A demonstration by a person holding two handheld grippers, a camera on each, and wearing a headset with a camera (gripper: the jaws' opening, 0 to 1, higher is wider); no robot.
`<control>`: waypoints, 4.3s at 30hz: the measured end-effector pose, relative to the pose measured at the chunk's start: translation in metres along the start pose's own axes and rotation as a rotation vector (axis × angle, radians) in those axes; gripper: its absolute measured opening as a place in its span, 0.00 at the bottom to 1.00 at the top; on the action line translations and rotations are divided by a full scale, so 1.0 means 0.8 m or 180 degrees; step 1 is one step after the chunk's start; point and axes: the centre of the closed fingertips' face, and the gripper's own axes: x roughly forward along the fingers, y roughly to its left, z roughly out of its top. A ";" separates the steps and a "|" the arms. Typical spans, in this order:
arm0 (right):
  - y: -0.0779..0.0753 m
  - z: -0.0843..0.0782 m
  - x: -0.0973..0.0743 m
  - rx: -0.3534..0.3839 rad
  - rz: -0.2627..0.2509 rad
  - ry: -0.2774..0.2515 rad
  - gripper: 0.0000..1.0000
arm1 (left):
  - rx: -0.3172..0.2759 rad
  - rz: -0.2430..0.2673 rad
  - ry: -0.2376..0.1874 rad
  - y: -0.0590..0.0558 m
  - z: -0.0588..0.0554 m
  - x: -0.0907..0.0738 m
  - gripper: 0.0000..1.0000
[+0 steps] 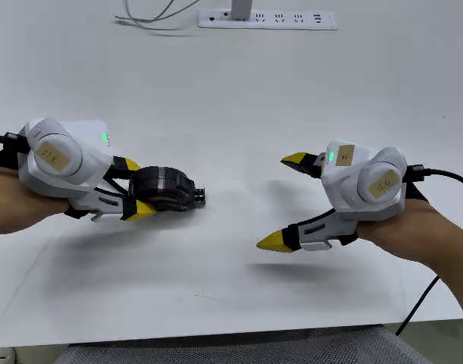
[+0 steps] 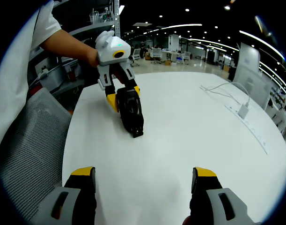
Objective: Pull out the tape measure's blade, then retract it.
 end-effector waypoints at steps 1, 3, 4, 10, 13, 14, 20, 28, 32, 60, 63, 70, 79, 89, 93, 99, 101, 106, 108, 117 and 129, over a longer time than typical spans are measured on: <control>0.001 0.001 0.001 0.0010 0.0017 -0.0016 0.82 | 0.0016 -0.0008 0.0010 -0.001 0.000 0.000 0.29; 0.001 0.001 0.002 0.0000 0.0017 -0.0016 0.82 | 0.0031 -0.0001 0.0020 -0.001 -0.001 0.001 0.29; 0.001 0.001 0.002 -0.0001 0.0025 -0.0020 0.82 | 0.0038 0.0000 0.0023 0.000 -0.001 0.001 0.29; 0.001 0.005 0.008 -0.0019 0.0052 -0.0040 0.78 | 0.0109 0.0022 0.0074 0.000 -0.002 0.001 0.28; 0.002 0.008 0.012 -0.0038 0.0082 -0.0049 0.76 | 0.0118 0.0013 0.0093 0.000 -0.003 0.002 0.28; 0.002 0.009 0.014 -0.0050 0.0091 -0.0043 0.75 | 0.0142 0.0019 0.0104 0.001 -0.003 0.002 0.28; 0.000 0.015 0.028 -0.0178 0.0145 -0.0018 0.68 | 0.0160 0.0019 0.0149 0.002 -0.004 0.002 0.27; -0.004 0.032 0.048 -0.0296 0.0227 -0.0057 0.59 | 0.0184 0.0044 0.0175 0.002 -0.005 0.002 0.27; -0.004 0.041 0.059 -0.0329 0.0276 -0.0111 0.54 | 0.0182 0.0059 0.0175 0.002 -0.006 0.002 0.27; 0.011 0.054 0.107 -0.0464 0.0563 -0.0262 0.22 | 0.0154 -0.0027 0.0248 0.000 -0.008 0.003 0.27; 0.012 0.057 0.111 -0.0506 0.0581 -0.0272 0.20 | 0.0151 -0.0031 0.0246 0.000 -0.007 0.003 0.27; 0.016 0.057 0.120 -0.0589 0.0645 -0.0253 0.18 | 0.0158 -0.0034 0.0242 0.001 -0.008 0.003 0.27; 0.018 0.056 0.123 -0.0590 0.0685 -0.0297 0.12 | 0.0156 -0.0031 0.0235 0.001 -0.007 0.004 0.27; 0.018 0.055 0.124 -0.0599 0.0765 -0.0349 0.11 | 0.0155 -0.0030 0.0233 0.002 -0.007 0.005 0.27; 0.019 0.055 0.123 -0.0600 0.0762 -0.0352 0.10 | 0.0166 -0.0023 0.0233 0.002 -0.007 0.004 0.27; 0.019 0.056 0.122 -0.0633 0.0733 -0.0392 0.09 | 0.0176 -0.0024 0.0220 0.002 -0.008 0.004 0.27; 0.019 0.055 0.122 -0.0645 0.0730 -0.0391 0.09 | 0.0179 -0.0021 0.0227 0.002 -0.008 0.003 0.26; 0.018 0.053 0.120 -0.0663 0.0730 -0.0375 0.08 | 0.0165 -0.0037 0.0212 0.002 -0.008 0.004 0.26; 0.016 0.051 0.117 -0.0654 0.0724 -0.0370 0.08 | 0.0180 -0.0033 0.0218 0.001 -0.008 0.004 0.26; 0.014 0.044 0.109 -0.0633 0.0696 -0.0350 0.08 | 0.0187 -0.0033 0.0218 0.001 -0.008 0.004 0.26; 0.007 0.030 0.092 -0.0601 0.0623 -0.0331 0.08 | 0.0200 -0.0022 0.0271 0.001 -0.009 0.004 0.26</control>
